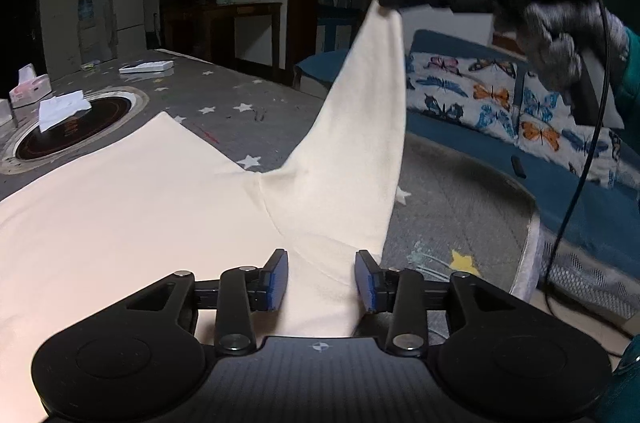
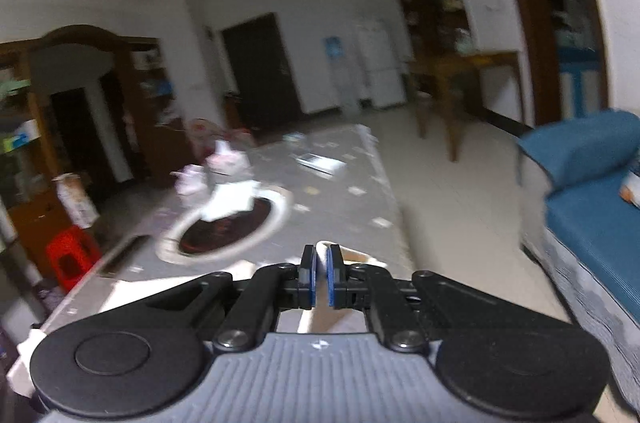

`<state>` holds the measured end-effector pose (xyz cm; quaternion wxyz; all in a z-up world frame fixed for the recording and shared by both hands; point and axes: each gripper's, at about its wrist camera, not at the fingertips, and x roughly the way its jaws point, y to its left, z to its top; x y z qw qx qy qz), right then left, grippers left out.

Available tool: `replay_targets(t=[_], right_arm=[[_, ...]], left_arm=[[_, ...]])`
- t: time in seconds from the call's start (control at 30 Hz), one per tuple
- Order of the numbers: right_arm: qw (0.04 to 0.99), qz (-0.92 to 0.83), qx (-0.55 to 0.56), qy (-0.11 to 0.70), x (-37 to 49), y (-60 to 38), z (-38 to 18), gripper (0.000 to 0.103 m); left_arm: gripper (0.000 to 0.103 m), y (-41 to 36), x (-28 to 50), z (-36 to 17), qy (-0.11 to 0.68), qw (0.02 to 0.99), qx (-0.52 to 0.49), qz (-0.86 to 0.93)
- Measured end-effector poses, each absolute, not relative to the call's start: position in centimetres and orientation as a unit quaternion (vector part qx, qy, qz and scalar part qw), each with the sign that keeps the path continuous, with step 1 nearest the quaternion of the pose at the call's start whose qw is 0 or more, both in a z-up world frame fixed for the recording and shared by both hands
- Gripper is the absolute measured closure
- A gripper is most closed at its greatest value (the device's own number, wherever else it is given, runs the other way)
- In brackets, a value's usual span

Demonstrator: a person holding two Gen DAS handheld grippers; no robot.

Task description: Fold clothes

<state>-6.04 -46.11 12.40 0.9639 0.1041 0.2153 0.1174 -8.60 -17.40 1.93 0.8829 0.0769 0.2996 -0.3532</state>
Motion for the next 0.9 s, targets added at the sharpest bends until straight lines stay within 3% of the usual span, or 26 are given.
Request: replay_targets(t=[0.3,0.67,0.8,0.9], right_arm=[[0.944,0.252,0.064,0.204,-4.4,-35.3,14.6,0.098],[0.866,0.396,0.022,0.303,-4.1,-21.3,7.7,0.098],[0.85,0.416,-0.004,0.323,-5.2,-19.8,6.3,0.088],[0.848,0.418,-0.018,0.324,-5.8,-21.0,6.6,0.075]], left_arm=[[0.057,-9.2,-10.4,4.2,0.272,0.924,0.025,-0.267],[0.057,-2.1,-12.2,3.6,0.289,0.945,-0.019,-0.153],[0.057,-1.3,-12.4,3.5,0.29,0.945,-0.023,-0.146],[0.057,-0.9,-12.5,3.5,0.29,0.946,-0.022,-0.142]])
